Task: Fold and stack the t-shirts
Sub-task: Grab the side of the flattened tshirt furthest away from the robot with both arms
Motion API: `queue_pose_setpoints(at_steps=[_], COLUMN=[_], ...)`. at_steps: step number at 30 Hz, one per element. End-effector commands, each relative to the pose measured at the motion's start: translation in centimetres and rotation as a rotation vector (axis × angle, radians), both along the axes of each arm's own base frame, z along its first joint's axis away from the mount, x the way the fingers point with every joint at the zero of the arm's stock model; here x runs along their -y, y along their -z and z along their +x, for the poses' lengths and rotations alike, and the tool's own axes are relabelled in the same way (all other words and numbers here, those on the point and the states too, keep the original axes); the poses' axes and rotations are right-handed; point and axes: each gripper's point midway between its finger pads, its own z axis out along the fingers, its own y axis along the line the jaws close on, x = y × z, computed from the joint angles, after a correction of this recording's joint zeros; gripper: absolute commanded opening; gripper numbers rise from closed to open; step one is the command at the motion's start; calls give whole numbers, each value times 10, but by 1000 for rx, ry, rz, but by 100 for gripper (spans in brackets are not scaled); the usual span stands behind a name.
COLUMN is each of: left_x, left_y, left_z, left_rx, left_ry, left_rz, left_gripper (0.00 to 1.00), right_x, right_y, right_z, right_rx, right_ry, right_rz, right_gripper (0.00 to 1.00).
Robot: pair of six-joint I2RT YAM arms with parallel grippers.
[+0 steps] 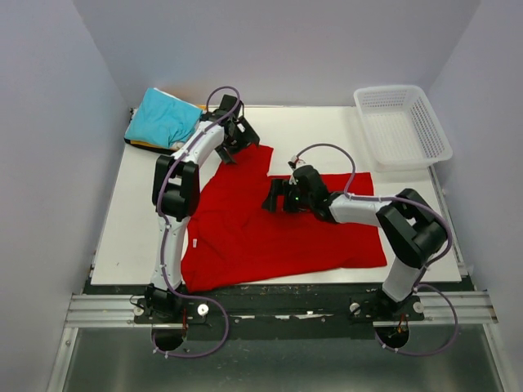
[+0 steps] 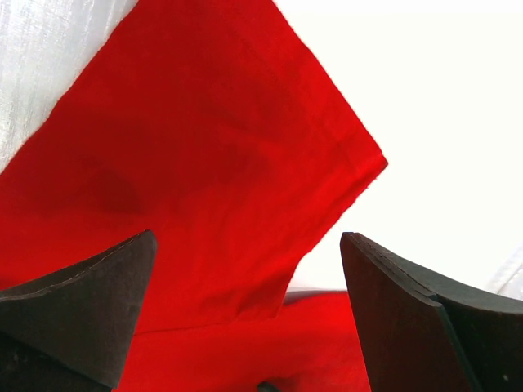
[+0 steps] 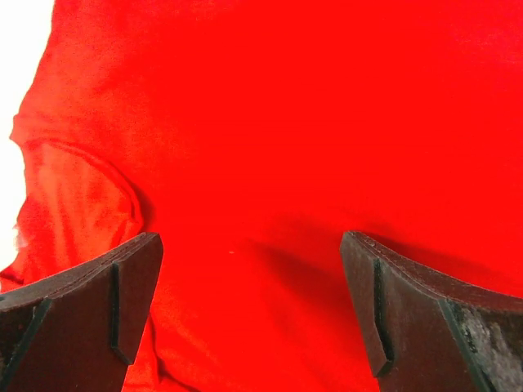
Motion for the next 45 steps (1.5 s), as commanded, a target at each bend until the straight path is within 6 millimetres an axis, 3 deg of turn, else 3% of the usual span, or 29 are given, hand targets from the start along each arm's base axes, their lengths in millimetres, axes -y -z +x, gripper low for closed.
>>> queue_pose_setpoints(at_steps=[1,5,10,14,17,21,25,29,34,39,43,45], left_x=[10,19,33,28,16,-5,-26,-27,-32,-52,-59,-61], left_y=[-7,-1,6,0,-33,-65,-70,-63,-59,-59,-52,-49], left_z=[2,-6,-29,-40,-35,-19,0,20,24,30,28,26], left_rx=[8,-21,-75,-83,27,138,147,178,178,172,163,152], left_ry=[62,128,232,251,245,187,134,128,131,101,101,102], left_rz=[-37,-30,24,37,77,49,16,-54,-97,-71,-85,-85], left_gripper=[99,99,99,99,99,99,99,99,99,99,99,98], right_x=[19,33,54,64,47,0,-22,-41,-26,-16,-22,-25], right_y=[10,-10,-60,-90,-94,-107,-88,-56,-52,-31,-21,-6], right_z=[5,9,14,16,25,49,71,93,144,183,210,222], right_rx=[28,71,190,284,303,331,339,331,364,302,300,298], right_ry=[60,140,229,268,229,136,110,73,193,226,194,170], right_rz=[-97,-96,-75,-43,-4,118,122,75,-41,-54,-72,-126], right_gripper=[100,100,100,100,100,100,100,100,100,100,100,100])
